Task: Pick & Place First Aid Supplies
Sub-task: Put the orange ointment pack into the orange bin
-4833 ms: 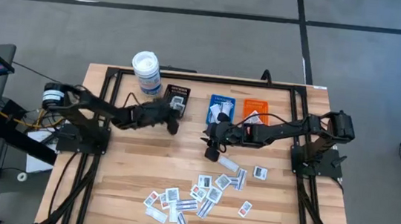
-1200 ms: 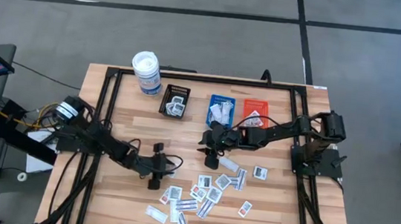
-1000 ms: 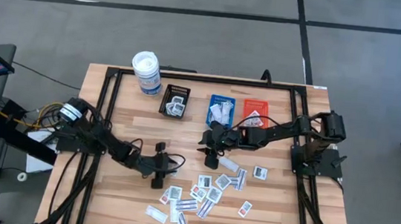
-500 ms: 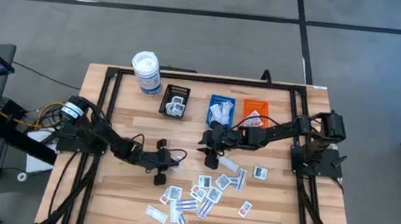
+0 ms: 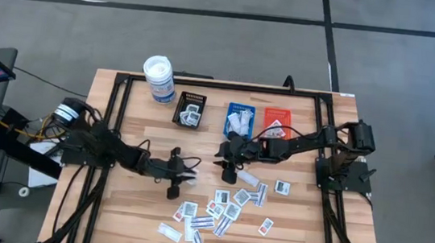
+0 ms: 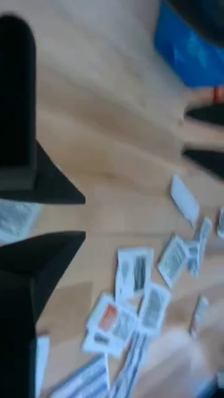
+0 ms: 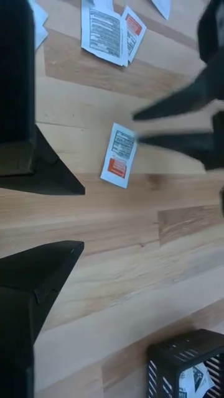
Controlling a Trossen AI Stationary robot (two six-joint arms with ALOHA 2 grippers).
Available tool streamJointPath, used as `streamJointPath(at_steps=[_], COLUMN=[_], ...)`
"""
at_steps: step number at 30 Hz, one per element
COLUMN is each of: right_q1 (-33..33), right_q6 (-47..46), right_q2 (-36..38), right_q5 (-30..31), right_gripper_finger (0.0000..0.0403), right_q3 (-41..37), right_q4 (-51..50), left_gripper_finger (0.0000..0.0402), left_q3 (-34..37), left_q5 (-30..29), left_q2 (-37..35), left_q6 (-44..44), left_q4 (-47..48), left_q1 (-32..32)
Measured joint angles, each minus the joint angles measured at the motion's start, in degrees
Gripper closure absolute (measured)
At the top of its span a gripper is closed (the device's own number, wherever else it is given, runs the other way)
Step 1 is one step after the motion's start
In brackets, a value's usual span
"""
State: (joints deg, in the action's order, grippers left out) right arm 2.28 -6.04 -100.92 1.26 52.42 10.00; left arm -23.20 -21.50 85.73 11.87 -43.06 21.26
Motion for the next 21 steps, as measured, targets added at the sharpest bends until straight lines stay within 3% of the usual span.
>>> streamJointPath(at_steps=[4,10,16,21], right_q1=[0.4,1.1,1.1,1.0], right_q6=[0.0,0.0,0.0,0.0], right_q2=[0.0,-0.7,-0.8,-0.8], right_q5=[0.0,-1.7,-1.7,-1.7], right_gripper_finger=[0.0280,0.0280,0.0280,0.0280], right_q3=[0.0,0.0,0.0,0.0], right_q4=[0.5,2.9,2.9,2.6], left_gripper_finger=[0.0271,0.0228,0.0229,0.0262], left_q3=[0.0,0.0,-0.2,-0.2], left_q5=[-1.0,-1.1,-1.8,-1.8], left_q2=[-2.1,3.1,7.3,7.9], left_q6=[2.2,3.7,3.9,2.5], left_q4=[7.5,7.1,3.7,4.0], left_q1=[-1.6,-4.4,-5.2,-5.6])
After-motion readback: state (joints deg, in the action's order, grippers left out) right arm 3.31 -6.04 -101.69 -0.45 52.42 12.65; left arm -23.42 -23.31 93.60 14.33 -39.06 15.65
